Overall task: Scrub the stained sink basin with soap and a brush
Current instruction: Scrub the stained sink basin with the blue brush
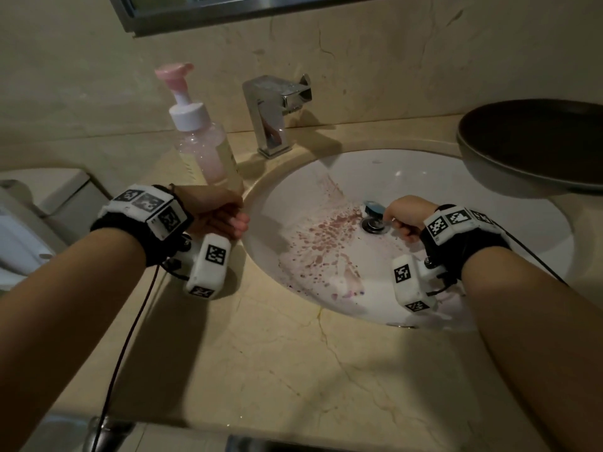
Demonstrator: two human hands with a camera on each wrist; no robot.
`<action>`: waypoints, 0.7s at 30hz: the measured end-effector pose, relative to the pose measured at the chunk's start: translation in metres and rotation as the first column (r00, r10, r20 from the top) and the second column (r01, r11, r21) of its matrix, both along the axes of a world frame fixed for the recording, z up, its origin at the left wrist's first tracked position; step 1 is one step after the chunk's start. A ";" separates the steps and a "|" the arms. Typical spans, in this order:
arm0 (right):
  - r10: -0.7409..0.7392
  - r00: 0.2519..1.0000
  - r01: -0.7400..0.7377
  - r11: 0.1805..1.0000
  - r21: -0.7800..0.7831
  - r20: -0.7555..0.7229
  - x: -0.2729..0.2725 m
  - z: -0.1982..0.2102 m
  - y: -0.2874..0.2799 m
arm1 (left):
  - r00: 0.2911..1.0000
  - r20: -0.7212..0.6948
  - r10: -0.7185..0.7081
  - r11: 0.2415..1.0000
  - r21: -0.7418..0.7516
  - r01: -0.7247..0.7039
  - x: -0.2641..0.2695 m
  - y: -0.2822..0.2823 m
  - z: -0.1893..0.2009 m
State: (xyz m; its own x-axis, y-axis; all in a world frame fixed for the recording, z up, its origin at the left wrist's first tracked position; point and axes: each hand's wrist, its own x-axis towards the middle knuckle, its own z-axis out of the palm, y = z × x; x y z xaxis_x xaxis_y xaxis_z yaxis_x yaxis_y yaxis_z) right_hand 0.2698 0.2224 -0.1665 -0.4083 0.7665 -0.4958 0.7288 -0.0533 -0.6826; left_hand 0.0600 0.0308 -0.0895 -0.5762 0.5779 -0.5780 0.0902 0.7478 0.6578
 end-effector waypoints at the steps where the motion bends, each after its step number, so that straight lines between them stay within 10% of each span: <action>1: 0.040 0.998 -0.041 0.999 0.016 0.049 0.000 -0.002 0.000 | 0.998 0.055 0.034 0.998 0.042 -0.036 0.001 -0.001 -0.001; 10: 0.300 0.926 -0.331 0.937 0.109 0.231 -0.011 -0.006 -0.019 | 0.980 0.070 0.186 0.966 0.167 -0.195 0.004 0.000 -0.011; 21: 0.486 0.656 -0.706 0.665 0.243 0.577 -0.017 -0.013 -0.019 | 0.979 -0.024 0.201 0.973 0.122 -0.196 0.001 0.009 -0.016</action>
